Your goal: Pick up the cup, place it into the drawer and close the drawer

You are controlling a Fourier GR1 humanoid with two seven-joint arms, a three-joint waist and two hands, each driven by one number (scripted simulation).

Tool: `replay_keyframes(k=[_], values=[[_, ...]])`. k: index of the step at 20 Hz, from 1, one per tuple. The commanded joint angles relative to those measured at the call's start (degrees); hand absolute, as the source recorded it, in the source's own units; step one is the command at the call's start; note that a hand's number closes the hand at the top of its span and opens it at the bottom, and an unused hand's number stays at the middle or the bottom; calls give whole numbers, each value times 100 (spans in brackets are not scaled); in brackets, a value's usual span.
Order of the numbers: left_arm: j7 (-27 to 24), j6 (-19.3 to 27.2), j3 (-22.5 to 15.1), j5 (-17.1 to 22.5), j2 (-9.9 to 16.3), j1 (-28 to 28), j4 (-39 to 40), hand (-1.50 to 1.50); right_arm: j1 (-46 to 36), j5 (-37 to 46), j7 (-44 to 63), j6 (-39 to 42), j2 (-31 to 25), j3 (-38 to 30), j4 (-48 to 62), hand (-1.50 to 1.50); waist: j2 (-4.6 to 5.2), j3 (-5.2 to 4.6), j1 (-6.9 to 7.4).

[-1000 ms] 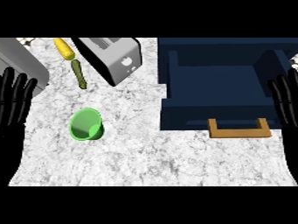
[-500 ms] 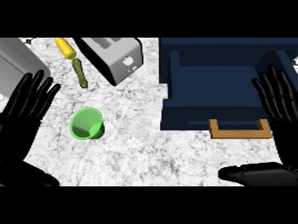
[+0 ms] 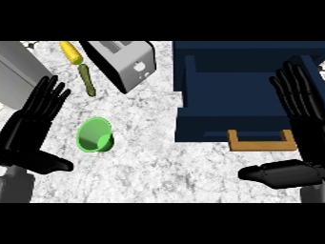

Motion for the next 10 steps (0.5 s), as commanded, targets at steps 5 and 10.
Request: replay_keyframes(k=[5, 10], values=[[-1068, -288, 104, -749, 92, -202, 1666, -150, -204, 64, -361, 153, -25, -116, 411, -150, -2, 0, 4], [-1503, -72, 128, -1119, 47, -339, 2456, -150, -373, -81, 30, 118, -118, -285, 76, -150, -7, 0, 0]])
